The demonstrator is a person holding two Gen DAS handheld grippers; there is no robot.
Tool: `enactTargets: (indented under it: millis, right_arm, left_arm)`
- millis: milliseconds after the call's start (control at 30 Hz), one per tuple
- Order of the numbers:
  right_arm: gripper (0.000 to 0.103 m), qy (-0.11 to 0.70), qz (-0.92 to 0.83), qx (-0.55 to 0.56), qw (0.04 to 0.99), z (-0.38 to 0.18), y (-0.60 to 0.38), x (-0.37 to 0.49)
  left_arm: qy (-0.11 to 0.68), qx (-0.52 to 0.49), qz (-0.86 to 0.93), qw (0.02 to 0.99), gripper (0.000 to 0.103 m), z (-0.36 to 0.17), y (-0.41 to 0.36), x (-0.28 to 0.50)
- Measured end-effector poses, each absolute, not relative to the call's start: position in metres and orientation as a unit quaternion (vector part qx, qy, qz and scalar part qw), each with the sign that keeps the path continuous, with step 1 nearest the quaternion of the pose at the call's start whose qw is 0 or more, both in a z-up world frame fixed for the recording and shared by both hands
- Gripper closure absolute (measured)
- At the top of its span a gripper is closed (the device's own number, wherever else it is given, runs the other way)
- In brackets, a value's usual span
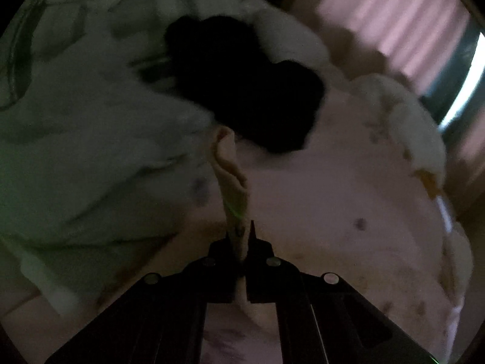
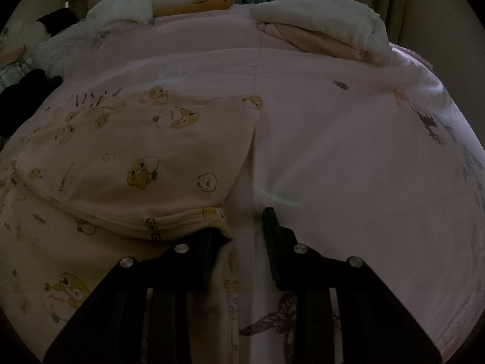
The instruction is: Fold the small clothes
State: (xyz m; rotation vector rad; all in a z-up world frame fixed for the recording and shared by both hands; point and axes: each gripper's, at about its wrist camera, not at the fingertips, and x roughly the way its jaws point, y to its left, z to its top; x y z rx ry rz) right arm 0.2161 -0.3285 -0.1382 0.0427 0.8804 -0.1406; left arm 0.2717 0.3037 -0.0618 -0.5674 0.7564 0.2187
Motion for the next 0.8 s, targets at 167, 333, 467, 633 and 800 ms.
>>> enactTargets:
  millis: [167, 333, 467, 633, 800]
  right_arm:
    - [0.073, 0.425, -0.066, 0.025, 0.902, -0.138, -0.330, 0.215]
    - [0.073, 0.423, -0.060, 0.037, 0.903, -0.138, -0.333, 0.215]
    - [0.073, 0.421, -0.055, 0.049, 0.904, -0.138, -0.336, 0.215]
    - [0.073, 0.418, -0.046, 0.071, 0.905, -0.138, -0.340, 0.214]
    - [0.073, 0.413, -0.038, 0.092, 0.905, -0.139, -0.344, 0.212]
  left_arm:
    - [0.335, -0.262, 0.055, 0.903, 0.101, -0.019, 0.260, 0.261]
    - [0.315, -0.236, -0.003, 0.919, 0.101, 0.010, 0.194, 0.257]
    - [0.304, -0.206, -0.036, 0.929, 0.101, 0.025, 0.138, 0.259]
    - [0.309, -0.180, -0.088, 0.930, 0.101, 0.026, 0.072, 0.257]
    - [0.316, -0.192, -0.127, 0.920, 0.101, 0.015, 0.008, 0.268]
